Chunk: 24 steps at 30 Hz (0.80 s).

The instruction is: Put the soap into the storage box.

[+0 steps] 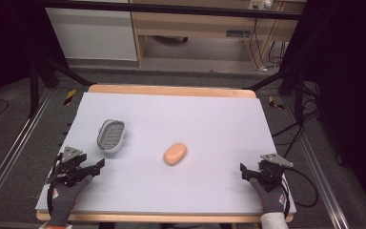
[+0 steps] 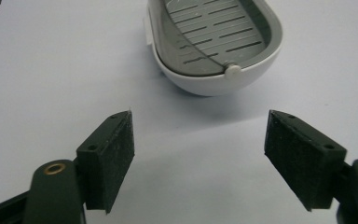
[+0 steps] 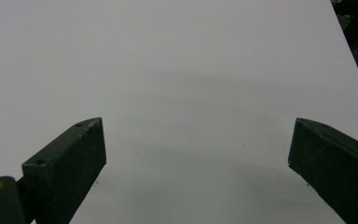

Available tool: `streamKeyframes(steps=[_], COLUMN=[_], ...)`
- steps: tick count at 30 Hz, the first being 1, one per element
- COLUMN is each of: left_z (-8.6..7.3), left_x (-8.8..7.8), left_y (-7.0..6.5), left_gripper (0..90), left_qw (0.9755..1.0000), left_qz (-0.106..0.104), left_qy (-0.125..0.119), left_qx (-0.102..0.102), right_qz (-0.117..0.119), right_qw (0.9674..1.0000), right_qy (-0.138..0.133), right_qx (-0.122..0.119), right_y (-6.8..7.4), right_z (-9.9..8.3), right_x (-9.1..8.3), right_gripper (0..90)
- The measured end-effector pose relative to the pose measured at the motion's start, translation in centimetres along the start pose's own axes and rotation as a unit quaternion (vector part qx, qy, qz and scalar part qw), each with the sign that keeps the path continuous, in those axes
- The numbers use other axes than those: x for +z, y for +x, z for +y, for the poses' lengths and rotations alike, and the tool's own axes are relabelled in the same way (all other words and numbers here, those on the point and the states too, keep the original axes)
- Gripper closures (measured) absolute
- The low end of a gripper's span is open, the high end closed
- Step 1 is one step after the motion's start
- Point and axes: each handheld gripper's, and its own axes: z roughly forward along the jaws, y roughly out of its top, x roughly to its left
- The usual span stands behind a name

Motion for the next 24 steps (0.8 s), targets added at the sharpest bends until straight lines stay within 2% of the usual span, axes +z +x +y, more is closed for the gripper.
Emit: streamKeyframes(steps=[5, 11, 13, 18, 24], left_z=[0.0, 0.1, 0.2, 0.3, 0.5], left_x=[-0.2, -0.4, -0.4, -0.3, -0.2], left_y=[-0.5, -1.3, -1.7, -2.6, -3.6], left_gripper=[26.6, 29.5, 30.0, 30.3, 30.2], left_qw=[1.0, 0.9999, 0.9998, 0.9993, 0.9989], left_qz=[-0.004, -0.01, -0.015, -0.025, -0.036], left_qy=[0.0, -0.005, -0.006, -0.004, -0.003], left_qx=[0.001, 0.005, 0.014, 0.027, 0.031], right_qz=[-0.003, 0.009, 0.012, 0.007, 0.005], right_qw=[1.0, 0.9998, 0.9998, 0.9999, 0.9999], right_qy=[0.002, 0.01, 0.012, 0.006, 0.0], right_qx=[-0.006, -0.014, -0.013, -0.014, -0.012], right_y=[0.1, 0.4, 0.4, 0.5, 0.5], right_z=[0.0, -0.3, -0.4, -0.4, -0.3], right_x=[0.0, 0.0, 0.0, -0.1, -0.2], right_gripper=[5.1, 8.1, 8.2, 8.1, 7.8])
